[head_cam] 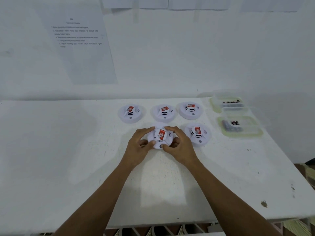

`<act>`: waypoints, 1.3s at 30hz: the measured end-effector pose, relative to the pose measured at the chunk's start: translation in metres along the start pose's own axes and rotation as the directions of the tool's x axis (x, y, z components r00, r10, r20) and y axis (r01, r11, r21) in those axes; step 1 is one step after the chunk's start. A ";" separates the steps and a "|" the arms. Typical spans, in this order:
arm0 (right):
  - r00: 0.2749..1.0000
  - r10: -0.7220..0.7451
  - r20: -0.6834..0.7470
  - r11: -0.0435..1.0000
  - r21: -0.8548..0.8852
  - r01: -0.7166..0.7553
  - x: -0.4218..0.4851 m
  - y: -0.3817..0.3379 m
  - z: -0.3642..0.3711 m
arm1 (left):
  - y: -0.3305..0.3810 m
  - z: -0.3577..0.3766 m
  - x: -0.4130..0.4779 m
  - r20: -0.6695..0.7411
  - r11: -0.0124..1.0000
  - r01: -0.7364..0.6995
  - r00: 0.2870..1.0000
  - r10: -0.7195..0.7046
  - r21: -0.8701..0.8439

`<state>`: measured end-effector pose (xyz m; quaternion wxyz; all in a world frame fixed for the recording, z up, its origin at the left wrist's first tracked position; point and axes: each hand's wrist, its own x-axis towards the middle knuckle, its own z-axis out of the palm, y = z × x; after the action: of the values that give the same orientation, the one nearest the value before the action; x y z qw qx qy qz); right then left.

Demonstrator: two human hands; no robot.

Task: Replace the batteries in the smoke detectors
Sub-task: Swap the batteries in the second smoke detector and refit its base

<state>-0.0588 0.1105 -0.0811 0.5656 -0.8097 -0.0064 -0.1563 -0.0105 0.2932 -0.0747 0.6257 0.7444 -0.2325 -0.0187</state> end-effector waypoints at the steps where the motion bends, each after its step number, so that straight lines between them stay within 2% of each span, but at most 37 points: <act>1: 1.000 -0.006 -0.005 1.000 0.008 0.006 0.000 0.001 0.000 | 0.000 0.000 0.000 -0.003 1.000 -0.011 1.000 0.011 0.012; 29: 0.994 -0.092 -0.066 0.996 -0.013 0.091 -0.006 0.001 0.007 | -0.007 0.006 -0.004 -0.070 0.981 -0.095 0.992 0.109 0.172; 39: 0.998 -0.021 -0.052 0.998 0.059 0.024 -0.007 -0.001 0.002 | -0.007 0.005 -0.009 -0.075 0.981 -0.083 0.992 0.097 0.174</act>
<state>-0.0647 0.1137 -0.0825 0.5878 -0.7880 -0.0055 -0.1832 -0.0175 0.2931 -0.0850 0.5690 0.7840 -0.2406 0.0604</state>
